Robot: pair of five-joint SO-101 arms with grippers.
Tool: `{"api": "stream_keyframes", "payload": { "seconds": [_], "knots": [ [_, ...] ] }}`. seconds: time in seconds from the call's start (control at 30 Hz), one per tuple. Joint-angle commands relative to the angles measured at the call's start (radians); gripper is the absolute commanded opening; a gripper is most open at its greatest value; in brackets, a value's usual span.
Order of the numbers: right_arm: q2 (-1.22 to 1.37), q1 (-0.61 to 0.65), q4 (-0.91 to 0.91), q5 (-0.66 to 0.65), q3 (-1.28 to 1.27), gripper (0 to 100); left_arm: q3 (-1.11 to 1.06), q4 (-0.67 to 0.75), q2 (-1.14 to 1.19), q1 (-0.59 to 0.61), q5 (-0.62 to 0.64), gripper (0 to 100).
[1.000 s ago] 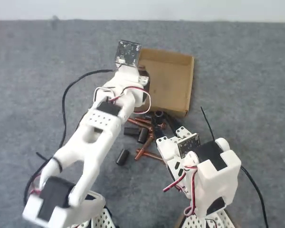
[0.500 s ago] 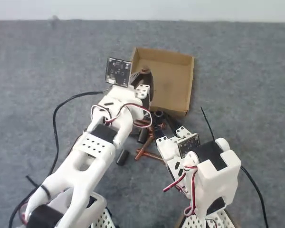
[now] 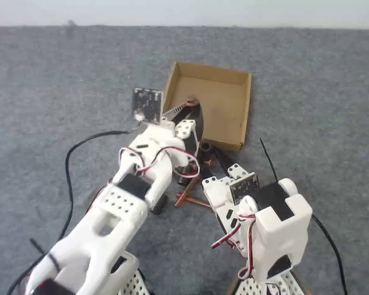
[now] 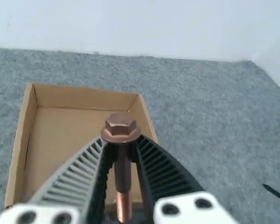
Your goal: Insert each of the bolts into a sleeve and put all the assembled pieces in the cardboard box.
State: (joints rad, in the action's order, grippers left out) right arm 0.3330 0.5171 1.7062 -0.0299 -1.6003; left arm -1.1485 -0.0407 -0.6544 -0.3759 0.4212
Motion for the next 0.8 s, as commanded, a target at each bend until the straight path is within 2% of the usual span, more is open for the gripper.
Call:
{"api": "stream_keyframes", "payload": {
  "seconds": [0.0,0.27,0.47,0.77],
  "knots": [
    [-0.05,0.001,0.001,0.009,-0.026,0.6,-0.022,0.034,-0.147,-0.011,0.011,1],
    [-0.05,0.004,0.001,0.009,-0.026,0.6,-0.047,0.028,-0.196,-0.038,0.009,1],
    [-0.05,0.004,0.001,0.009,-0.026,0.6,-0.061,0.028,-0.196,-0.12,-0.16,1],
    [-0.05,0.002,0.001,0.009,-0.026,0.6,-0.081,0.032,-0.195,-0.123,-0.167,1]
  ]
}}
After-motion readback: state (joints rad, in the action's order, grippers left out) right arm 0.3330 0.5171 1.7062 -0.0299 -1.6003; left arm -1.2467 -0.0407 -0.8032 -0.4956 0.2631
